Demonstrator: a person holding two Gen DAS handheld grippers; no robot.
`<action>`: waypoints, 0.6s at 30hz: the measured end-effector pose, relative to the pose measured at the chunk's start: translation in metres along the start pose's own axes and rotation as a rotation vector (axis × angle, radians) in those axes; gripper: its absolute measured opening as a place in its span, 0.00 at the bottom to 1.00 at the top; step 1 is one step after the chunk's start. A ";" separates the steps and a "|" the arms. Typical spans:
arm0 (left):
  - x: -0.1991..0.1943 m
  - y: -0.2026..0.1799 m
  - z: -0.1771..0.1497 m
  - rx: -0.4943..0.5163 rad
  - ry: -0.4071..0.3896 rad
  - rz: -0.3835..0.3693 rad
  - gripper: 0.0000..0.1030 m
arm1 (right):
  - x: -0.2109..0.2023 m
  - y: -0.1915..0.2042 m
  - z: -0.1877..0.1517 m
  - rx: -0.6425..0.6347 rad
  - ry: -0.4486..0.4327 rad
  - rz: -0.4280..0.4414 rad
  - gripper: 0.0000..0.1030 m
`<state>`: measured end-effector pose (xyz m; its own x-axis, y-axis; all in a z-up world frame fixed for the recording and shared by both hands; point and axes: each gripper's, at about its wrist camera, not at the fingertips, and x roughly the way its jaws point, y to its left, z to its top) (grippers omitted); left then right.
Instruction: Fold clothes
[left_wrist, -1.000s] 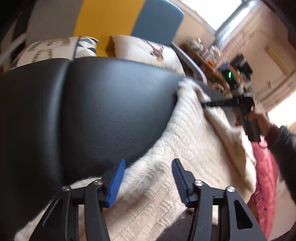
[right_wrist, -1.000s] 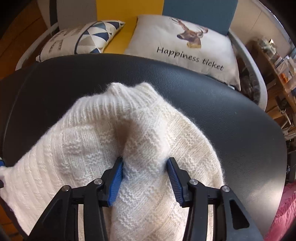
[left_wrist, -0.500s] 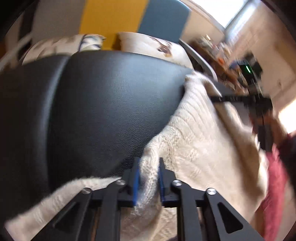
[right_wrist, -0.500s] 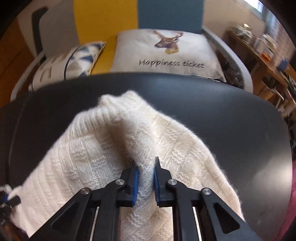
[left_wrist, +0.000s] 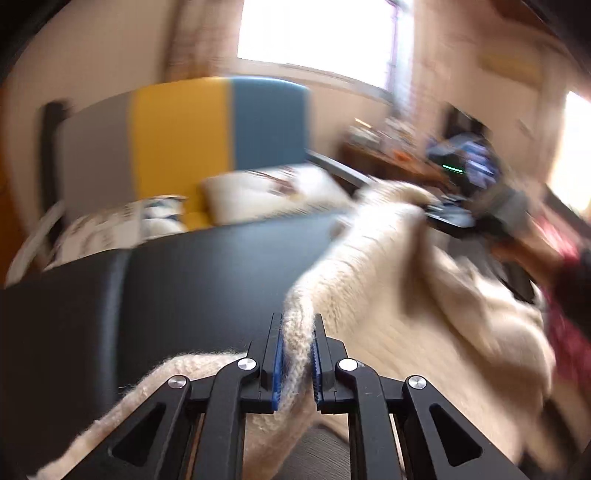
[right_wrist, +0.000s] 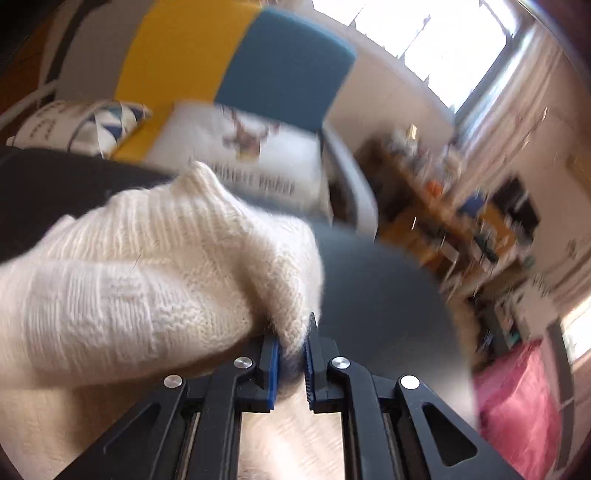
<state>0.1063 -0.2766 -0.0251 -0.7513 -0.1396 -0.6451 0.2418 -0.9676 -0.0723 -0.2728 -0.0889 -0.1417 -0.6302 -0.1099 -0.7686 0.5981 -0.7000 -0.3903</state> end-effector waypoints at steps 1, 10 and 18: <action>0.006 -0.008 -0.006 0.031 0.032 -0.020 0.12 | 0.007 -0.003 -0.006 0.019 0.025 0.006 0.09; 0.030 0.016 -0.017 -0.192 0.210 -0.316 0.18 | 0.009 -0.047 -0.009 0.153 0.104 0.174 0.15; -0.010 0.102 -0.019 -0.437 0.136 -0.248 0.30 | -0.061 -0.052 0.028 0.132 -0.056 0.234 0.22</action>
<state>0.1500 -0.3702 -0.0406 -0.7392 0.1393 -0.6589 0.3224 -0.7858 -0.5278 -0.2794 -0.0655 -0.0597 -0.5110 -0.3164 -0.7993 0.6633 -0.7366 -0.1324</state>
